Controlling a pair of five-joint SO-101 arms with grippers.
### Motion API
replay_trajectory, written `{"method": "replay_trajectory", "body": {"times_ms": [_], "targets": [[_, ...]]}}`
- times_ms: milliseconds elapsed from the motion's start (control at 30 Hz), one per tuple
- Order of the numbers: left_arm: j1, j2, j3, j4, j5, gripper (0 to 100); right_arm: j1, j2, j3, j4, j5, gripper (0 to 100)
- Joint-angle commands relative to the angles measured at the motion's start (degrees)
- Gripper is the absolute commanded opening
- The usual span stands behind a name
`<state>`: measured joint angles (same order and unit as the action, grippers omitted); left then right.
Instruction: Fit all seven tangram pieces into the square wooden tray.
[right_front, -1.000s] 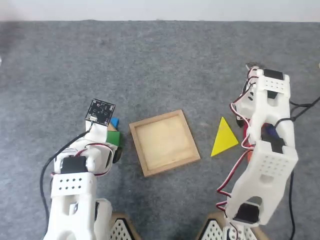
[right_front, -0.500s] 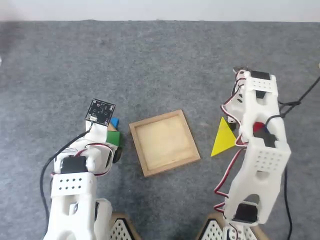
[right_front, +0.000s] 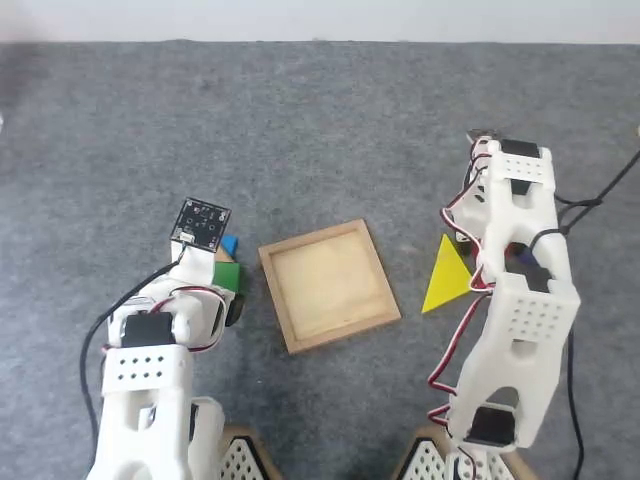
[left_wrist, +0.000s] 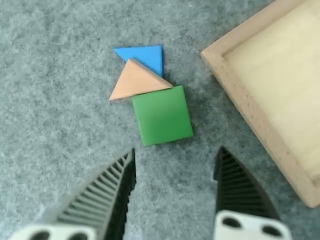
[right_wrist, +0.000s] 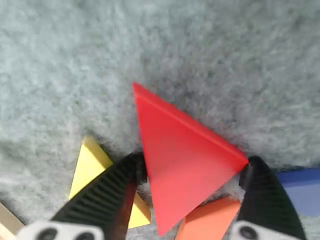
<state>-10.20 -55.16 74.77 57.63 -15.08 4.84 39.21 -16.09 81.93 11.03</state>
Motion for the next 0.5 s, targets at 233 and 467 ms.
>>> {"method": "replay_trajectory", "body": {"times_ms": [233,467], "targets": [[-0.5,-1.1,-0.4,-1.1,1.0,25,-2.4,-11.1,-0.3,4.0,-0.6,27.0],[-0.5,-1.1,-0.4,-1.1,1.1,25,-6.3,-20.6,0.0,8.0,-2.2,27.0]]}}
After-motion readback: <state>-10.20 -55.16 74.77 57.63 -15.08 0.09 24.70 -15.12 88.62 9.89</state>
